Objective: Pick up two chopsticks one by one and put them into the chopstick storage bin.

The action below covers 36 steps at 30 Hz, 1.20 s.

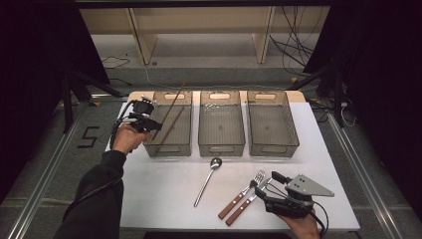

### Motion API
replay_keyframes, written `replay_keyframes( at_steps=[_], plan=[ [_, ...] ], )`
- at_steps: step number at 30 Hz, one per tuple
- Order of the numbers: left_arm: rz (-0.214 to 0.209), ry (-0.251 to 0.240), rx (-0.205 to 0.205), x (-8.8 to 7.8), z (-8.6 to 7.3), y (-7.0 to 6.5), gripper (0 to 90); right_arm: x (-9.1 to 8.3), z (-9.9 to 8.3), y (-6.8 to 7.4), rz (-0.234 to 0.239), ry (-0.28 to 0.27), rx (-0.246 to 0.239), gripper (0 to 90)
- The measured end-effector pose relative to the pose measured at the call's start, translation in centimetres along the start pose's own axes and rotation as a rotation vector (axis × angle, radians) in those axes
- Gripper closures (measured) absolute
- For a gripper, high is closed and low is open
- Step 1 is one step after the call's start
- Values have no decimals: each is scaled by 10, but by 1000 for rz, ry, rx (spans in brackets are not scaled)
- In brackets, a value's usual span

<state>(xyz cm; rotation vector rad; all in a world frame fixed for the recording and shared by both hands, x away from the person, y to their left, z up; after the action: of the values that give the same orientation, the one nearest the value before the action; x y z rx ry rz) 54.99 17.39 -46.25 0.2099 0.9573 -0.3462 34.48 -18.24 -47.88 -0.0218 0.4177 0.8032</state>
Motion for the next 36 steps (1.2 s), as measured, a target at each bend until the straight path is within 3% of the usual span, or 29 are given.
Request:
replay_keyframes(
  at_steps=[10, 14, 21, 27, 36],
  plan=[
    [-4, 61, 9, 10, -11, 0, 831, 0, 0, 0, 0, 0, -2, 233],
    [11, 68, -18, 11, -12, 3, 809, 0, 0, 0, 0, -1, -2, 234],
    [13, 55, -34, -1, -7, -1, 539, 0, 0, 0, 0, 0, -2, 234],
    [-10, 0, -49, -21, -5, -17, 362, 0, 0, 0, -2, -1, -3, 234],
    [-49, -47, -57, -39, -20, -47, 263, -1, 0, 0, -3, -1, -5, 234]
  ],
)
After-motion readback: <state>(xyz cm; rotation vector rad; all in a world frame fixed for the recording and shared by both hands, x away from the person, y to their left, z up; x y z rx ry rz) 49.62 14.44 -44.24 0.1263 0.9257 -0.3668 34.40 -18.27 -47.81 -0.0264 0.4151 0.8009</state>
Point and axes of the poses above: each handheld gripper's, and its own axes: x roughly forward along the jaws, z roughly out of its top, y roughly to its left, the point moved 9 cm from there along x, roughly forward along the jaws, and after that the axes turned 7 degrees about z, right-handed, at the moved point
